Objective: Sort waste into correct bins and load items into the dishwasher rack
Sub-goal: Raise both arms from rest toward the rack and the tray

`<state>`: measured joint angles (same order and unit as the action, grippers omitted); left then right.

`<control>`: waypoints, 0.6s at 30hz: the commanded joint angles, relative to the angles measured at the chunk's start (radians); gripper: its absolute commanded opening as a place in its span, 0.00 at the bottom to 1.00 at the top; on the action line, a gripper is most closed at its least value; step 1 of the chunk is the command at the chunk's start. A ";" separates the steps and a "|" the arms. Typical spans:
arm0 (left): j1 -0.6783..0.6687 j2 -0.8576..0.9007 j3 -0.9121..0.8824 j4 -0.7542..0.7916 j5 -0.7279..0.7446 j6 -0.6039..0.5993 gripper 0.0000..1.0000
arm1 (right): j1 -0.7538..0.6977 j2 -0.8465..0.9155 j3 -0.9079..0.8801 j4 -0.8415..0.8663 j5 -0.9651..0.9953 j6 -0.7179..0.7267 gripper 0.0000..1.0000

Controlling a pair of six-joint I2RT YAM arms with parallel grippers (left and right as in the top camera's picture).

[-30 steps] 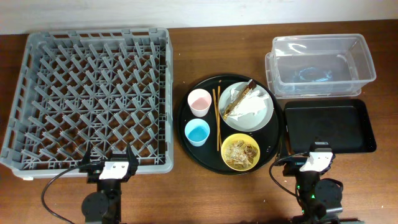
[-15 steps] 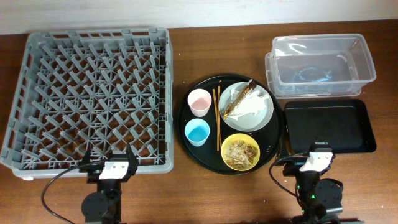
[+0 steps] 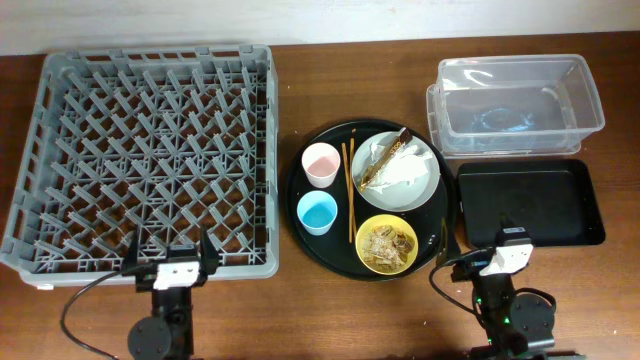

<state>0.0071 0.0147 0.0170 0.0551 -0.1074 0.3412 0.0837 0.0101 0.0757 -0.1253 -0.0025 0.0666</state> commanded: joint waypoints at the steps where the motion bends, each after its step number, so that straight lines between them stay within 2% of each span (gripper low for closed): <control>1: 0.005 -0.008 0.003 0.080 0.006 -0.192 0.99 | -0.006 -0.003 0.064 0.007 -0.028 -0.011 0.98; 4: 0.005 -0.006 0.037 0.148 0.005 -0.191 0.99 | -0.006 0.030 0.144 0.006 -0.043 -0.111 0.98; 7: 0.005 0.025 0.119 0.153 0.003 -0.191 0.99 | -0.006 0.132 0.244 0.006 -0.043 -0.120 0.98; 11: 0.005 0.155 0.284 0.139 -0.005 -0.191 0.99 | -0.006 0.389 0.465 -0.031 -0.106 -0.145 0.99; 15: 0.005 0.368 0.483 0.049 -0.001 -0.191 0.99 | -0.006 0.727 0.758 -0.113 -0.291 -0.140 0.99; 18: 0.005 0.578 0.658 -0.053 0.010 -0.191 0.99 | -0.005 0.959 1.022 -0.294 -0.354 -0.101 0.98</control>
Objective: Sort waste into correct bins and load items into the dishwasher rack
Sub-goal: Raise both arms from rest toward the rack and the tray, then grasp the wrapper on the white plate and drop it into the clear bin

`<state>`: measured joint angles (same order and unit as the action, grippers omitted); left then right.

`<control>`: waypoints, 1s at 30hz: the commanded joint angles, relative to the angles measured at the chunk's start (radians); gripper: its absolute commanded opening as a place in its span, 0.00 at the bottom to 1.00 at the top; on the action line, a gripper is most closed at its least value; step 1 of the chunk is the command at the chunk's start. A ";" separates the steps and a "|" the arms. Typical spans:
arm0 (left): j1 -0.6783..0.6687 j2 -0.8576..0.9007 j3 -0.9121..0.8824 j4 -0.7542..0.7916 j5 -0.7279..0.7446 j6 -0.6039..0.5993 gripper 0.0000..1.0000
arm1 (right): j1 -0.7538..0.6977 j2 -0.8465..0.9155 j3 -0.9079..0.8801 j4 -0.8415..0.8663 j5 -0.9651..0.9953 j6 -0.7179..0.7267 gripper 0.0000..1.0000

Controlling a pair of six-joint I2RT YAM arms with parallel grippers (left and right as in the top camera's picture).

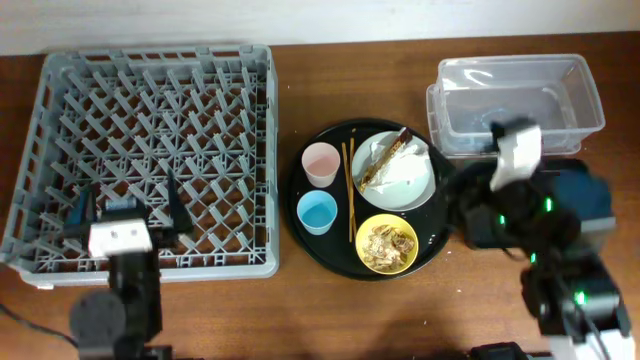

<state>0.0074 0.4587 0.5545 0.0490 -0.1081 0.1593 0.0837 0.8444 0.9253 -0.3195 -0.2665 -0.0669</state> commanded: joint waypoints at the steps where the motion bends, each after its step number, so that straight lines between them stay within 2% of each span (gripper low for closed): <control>1: 0.005 0.197 0.176 -0.085 0.015 -0.009 0.99 | -0.005 0.204 0.272 -0.190 -0.090 0.060 0.98; 3: 0.005 0.354 0.326 -0.198 0.041 -0.009 0.99 | 0.004 0.363 0.475 -0.390 -0.090 0.065 0.98; 6: 0.005 0.553 0.527 -0.322 0.159 -0.010 0.99 | 0.048 0.541 0.694 -0.560 -0.089 0.064 0.98; 8: 0.005 0.708 0.705 -0.466 0.234 -0.010 0.99 | 0.081 0.654 0.795 -0.643 -0.084 0.089 0.98; 12: 0.005 0.943 0.919 -0.673 0.277 -0.010 0.99 | 0.106 0.834 0.833 -0.752 -0.056 0.136 0.98; 19: 0.004 1.070 0.922 -0.679 0.277 -0.009 0.99 | 0.106 1.104 0.833 -0.756 -0.147 0.117 0.98; 20: 0.004 1.081 0.922 -0.680 0.277 -0.009 0.99 | 0.106 1.132 0.833 -0.753 -0.144 0.122 0.83; 21: 0.004 1.090 0.921 -0.680 0.277 -0.009 0.99 | 0.106 1.154 0.833 -0.751 -0.103 0.208 0.76; 22: 0.004 1.091 0.921 -0.680 0.277 -0.009 0.99 | 0.106 1.162 0.832 -0.751 -0.010 0.324 0.75; 23: 0.004 1.091 0.921 -0.680 0.277 -0.009 0.99 | 0.107 1.167 0.827 -0.753 0.135 0.505 0.75; 24: 0.004 1.091 0.921 -0.680 0.277 -0.009 0.99 | 0.107 1.170 0.825 -0.754 0.199 0.604 0.76; 26: 0.004 1.091 0.921 -0.680 0.277 -0.009 0.99 | 0.112 1.185 0.825 -0.735 0.274 0.721 0.80; 27: 0.004 1.091 0.921 -0.680 0.277 -0.009 0.99 | 0.114 1.196 0.825 -0.732 0.291 0.767 0.92; 28: 0.004 1.091 0.921 -0.680 0.277 -0.009 0.99 | 0.115 1.216 0.825 -0.729 0.290 0.804 1.00; 30: 0.004 1.091 0.921 -0.680 0.277 -0.009 0.99 | 0.119 1.272 0.825 -0.727 0.285 0.847 0.98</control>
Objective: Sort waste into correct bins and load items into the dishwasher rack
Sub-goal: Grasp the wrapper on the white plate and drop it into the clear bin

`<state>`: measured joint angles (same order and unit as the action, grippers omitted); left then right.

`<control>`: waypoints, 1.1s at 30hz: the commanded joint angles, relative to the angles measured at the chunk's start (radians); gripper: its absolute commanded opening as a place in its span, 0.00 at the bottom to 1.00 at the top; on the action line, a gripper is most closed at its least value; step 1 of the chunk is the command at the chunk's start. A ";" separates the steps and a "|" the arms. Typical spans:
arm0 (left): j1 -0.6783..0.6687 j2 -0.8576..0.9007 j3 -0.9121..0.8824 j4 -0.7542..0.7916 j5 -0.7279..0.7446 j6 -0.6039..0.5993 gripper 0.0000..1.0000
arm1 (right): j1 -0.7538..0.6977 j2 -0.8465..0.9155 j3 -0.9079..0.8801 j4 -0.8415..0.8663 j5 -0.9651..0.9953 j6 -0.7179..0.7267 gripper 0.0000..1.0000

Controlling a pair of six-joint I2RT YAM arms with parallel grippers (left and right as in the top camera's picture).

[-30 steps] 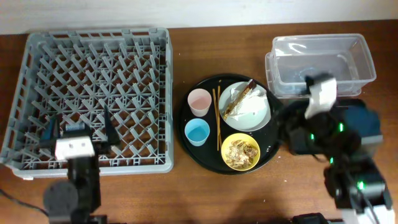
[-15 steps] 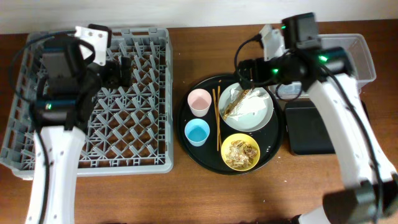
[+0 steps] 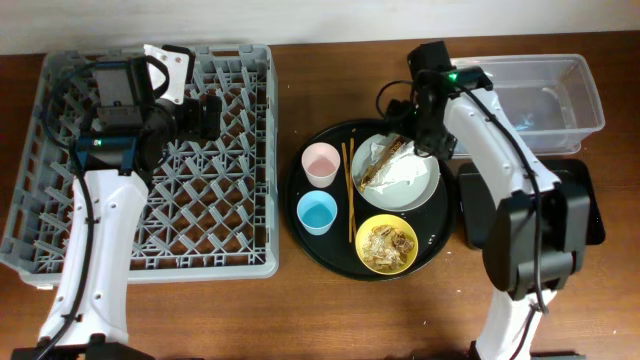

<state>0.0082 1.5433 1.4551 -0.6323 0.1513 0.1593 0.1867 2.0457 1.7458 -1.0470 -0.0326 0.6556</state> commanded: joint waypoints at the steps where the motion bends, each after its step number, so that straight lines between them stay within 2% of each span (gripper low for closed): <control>1: 0.003 0.007 0.020 0.001 0.017 -0.009 0.99 | 0.022 0.098 0.005 0.000 0.040 0.137 0.98; 6: 0.003 0.007 0.020 0.001 0.017 -0.009 0.99 | 0.077 0.192 0.005 0.013 0.038 0.155 0.99; 8: 0.003 0.007 0.020 0.001 0.017 -0.009 0.99 | 0.092 0.234 0.004 0.016 0.046 0.166 0.77; 11: 0.003 0.007 0.020 0.001 0.017 -0.009 0.99 | 0.093 0.246 0.006 0.015 0.045 0.165 0.04; 15: 0.003 0.007 0.020 0.002 0.017 -0.009 0.99 | 0.066 0.191 0.031 -0.029 0.040 0.107 0.04; 20: 0.003 0.007 0.020 0.001 0.017 -0.009 0.99 | -0.018 -0.003 0.269 -0.159 0.040 0.019 0.04; 22: 0.003 0.007 0.020 0.000 0.017 -0.009 0.99 | -0.078 -0.068 0.369 -0.148 0.047 -0.004 0.04; 24: 0.003 0.007 0.020 -0.002 0.017 -0.009 0.99 | -0.131 -0.082 0.392 -0.092 0.082 0.000 0.04; 27: 0.003 0.007 0.020 -0.002 0.017 -0.009 0.99 | -0.217 -0.018 0.390 0.016 0.274 0.121 0.04; 30: 0.003 0.007 0.020 -0.002 0.017 -0.009 0.99 | -0.240 0.076 0.390 0.103 0.301 0.120 0.04; 32: 0.003 0.007 0.020 -0.002 0.017 -0.009 0.99 | -0.241 0.139 0.389 0.123 0.311 0.120 0.07; 33: 0.003 0.007 0.020 -0.002 0.017 -0.009 0.99 | -0.241 0.166 0.389 0.126 0.310 0.120 0.12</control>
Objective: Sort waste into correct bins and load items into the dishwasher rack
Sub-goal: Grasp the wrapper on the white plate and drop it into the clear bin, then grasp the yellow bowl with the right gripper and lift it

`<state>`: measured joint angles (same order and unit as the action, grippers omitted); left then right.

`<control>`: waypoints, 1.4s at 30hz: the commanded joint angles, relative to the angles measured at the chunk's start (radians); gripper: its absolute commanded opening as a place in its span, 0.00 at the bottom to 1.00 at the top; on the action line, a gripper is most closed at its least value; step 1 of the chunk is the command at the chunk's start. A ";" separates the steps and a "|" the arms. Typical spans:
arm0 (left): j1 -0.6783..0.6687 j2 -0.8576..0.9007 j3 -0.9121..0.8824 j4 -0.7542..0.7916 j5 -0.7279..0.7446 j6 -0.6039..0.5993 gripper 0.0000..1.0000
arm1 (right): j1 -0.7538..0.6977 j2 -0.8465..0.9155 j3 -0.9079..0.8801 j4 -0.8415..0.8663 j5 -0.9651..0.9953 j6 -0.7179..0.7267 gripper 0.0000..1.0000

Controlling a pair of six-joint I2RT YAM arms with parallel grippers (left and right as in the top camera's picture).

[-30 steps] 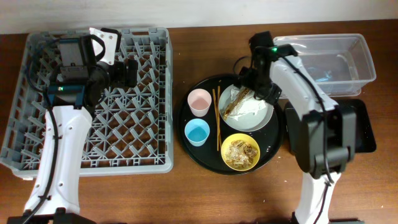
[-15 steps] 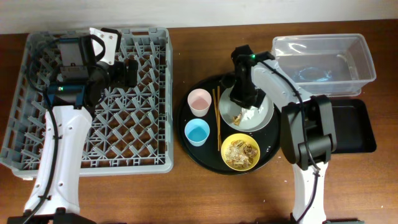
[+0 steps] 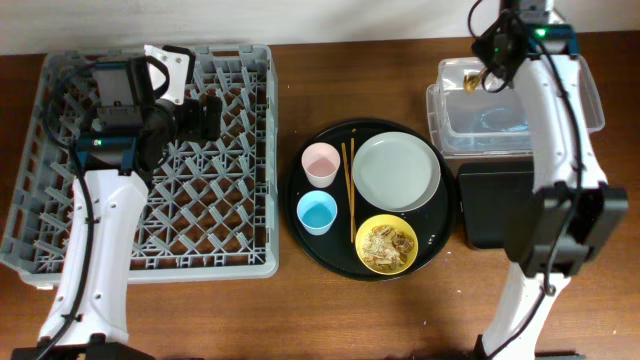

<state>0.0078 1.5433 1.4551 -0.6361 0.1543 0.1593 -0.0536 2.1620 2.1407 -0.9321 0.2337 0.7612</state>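
Observation:
My right gripper (image 3: 478,72) hangs over the left end of the clear plastic bin (image 3: 570,115), apparently shut on a small brownish piece of waste (image 3: 467,79). The white plate (image 3: 396,172) on the round black tray (image 3: 300,215) is bare. Beside it stand a pink cup (image 3: 320,163), a blue cup (image 3: 318,212), chopsticks (image 3: 349,195) and a yellow bowl (image 3: 387,244) holding food scraps. My left gripper (image 3: 210,115) hovers above the grey dishwasher rack (image 3: 50,215), pointing right with nothing seen in it; its jaws are too dark to read.
A black rectangular bin (image 3: 495,205) lies in front of the clear bin, partly under my right arm. The clear bin sits stacked in a second one and has a bluish thing inside. The rack fills the table's left half.
My right gripper was on the plate's crumpled napkin and brown wrapper; now it is over the clear bin with brownish waste, and the plate is bare. The left arm has not moved.
Both arms were folded at the table's front edge. Then they were raised, blurred. Then the left gripper hung over the rack and the right reached down onto the waste on the white plate. Now that waste is off the plate and the right gripper is over the clear bin.

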 commanded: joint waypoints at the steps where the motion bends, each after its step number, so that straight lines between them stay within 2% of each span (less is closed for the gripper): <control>1: 0.004 0.007 0.020 0.002 0.014 -0.009 0.99 | 0.000 0.063 -0.005 0.010 0.044 0.014 0.30; 5: 0.003 0.007 0.020 0.001 0.014 -0.009 0.99 | 0.000 0.011 -0.003 -0.001 0.026 -0.146 0.80; 6: 0.003 0.007 0.020 -0.002 0.014 -0.009 1.00 | 0.000 -0.020 -0.003 -0.009 0.021 -0.184 0.89; 8: 0.004 0.007 0.020 -0.010 0.014 -0.009 0.99 | 0.002 -0.101 -0.003 -0.045 0.017 -0.217 0.92; 9: 0.004 0.007 0.020 -0.010 0.014 -0.009 0.99 | 0.002 -0.169 -0.003 -0.078 -0.069 -0.277 0.92; 10: 0.004 0.007 0.020 -0.010 0.014 -0.009 0.99 | 0.006 -0.243 -0.003 -0.120 -0.234 -0.381 0.92; 12: 0.004 0.007 0.020 -0.010 0.014 -0.009 0.99 | 0.033 -0.327 -0.003 -0.217 -0.399 -0.417 0.92; 15: 0.003 0.007 0.020 -0.010 0.014 -0.009 0.99 | 0.134 -0.355 -0.005 -0.412 -0.431 -0.417 0.87; 17: 0.004 0.007 0.020 -0.010 0.014 -0.009 0.99 | 0.252 -0.337 -0.070 -0.496 -0.378 -0.379 0.74; 20: 0.004 0.007 0.020 -0.010 0.014 -0.009 0.99 | 0.356 -0.329 -0.257 -0.461 -0.319 -0.247 0.68; 23: 0.005 0.007 0.020 -0.010 0.014 -0.009 0.99 | 0.456 -0.329 -0.504 -0.331 -0.330 -0.142 0.65; 29: 0.003 0.007 0.020 -0.011 0.014 -0.009 0.99 | 0.554 -0.329 -0.740 -0.172 -0.360 -0.061 0.63; 32: 0.003 0.007 0.020 -0.013 0.014 -0.009 0.99 | 0.564 -0.323 -0.793 -0.161 -0.361 -0.044 0.62; 36: 0.004 0.007 0.020 -0.013 0.014 -0.009 0.99 | 0.564 -0.323 -0.875 -0.080 -0.369 -0.038 0.55; 42: 0.003 0.007 0.020 -0.013 0.014 -0.009 0.99 | 0.576 -0.323 -0.876 -0.069 -0.369 -0.043 0.44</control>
<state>0.0082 1.5452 1.4570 -0.6479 0.1547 0.1593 0.5056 1.8412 1.2713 -1.0031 -0.1337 0.7109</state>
